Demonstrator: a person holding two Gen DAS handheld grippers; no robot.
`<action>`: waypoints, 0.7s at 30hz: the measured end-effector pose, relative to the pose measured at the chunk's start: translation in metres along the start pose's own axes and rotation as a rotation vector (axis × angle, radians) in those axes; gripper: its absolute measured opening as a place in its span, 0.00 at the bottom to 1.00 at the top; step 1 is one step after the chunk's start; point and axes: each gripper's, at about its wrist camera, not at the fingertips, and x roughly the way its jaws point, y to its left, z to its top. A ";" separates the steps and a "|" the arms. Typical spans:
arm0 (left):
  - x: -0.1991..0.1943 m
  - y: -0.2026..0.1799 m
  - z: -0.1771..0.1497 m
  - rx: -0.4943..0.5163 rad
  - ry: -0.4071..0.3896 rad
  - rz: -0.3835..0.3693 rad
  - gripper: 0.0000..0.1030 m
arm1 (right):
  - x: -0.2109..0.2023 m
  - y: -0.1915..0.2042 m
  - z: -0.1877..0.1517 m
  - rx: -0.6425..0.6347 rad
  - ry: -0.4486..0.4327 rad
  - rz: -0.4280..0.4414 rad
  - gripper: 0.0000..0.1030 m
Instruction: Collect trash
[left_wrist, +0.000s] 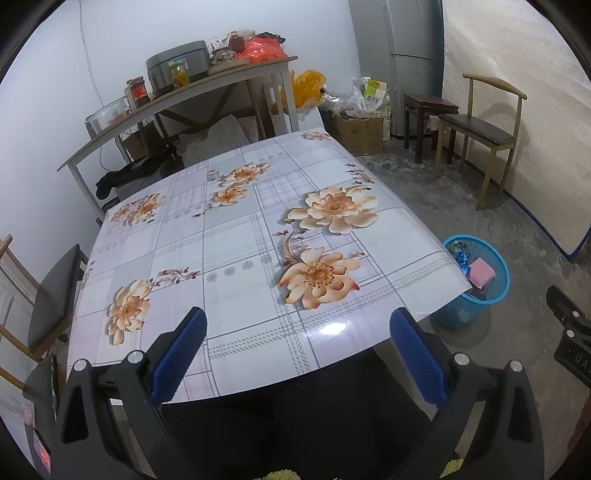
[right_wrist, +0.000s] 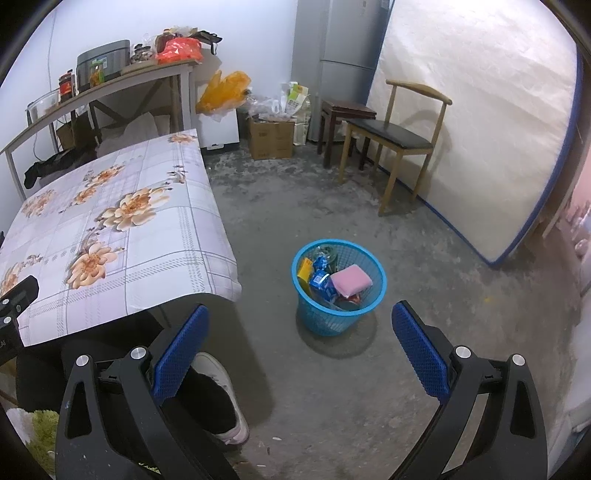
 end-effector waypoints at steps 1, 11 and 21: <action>0.000 0.000 0.000 0.000 -0.001 0.000 0.94 | 0.000 0.000 0.000 0.001 0.001 0.000 0.92; 0.003 0.002 -0.001 -0.007 0.006 0.000 0.94 | 0.002 -0.002 0.002 -0.003 0.004 -0.004 0.92; 0.005 0.004 -0.002 -0.013 0.015 0.001 0.94 | 0.002 -0.002 0.002 -0.002 0.006 -0.004 0.92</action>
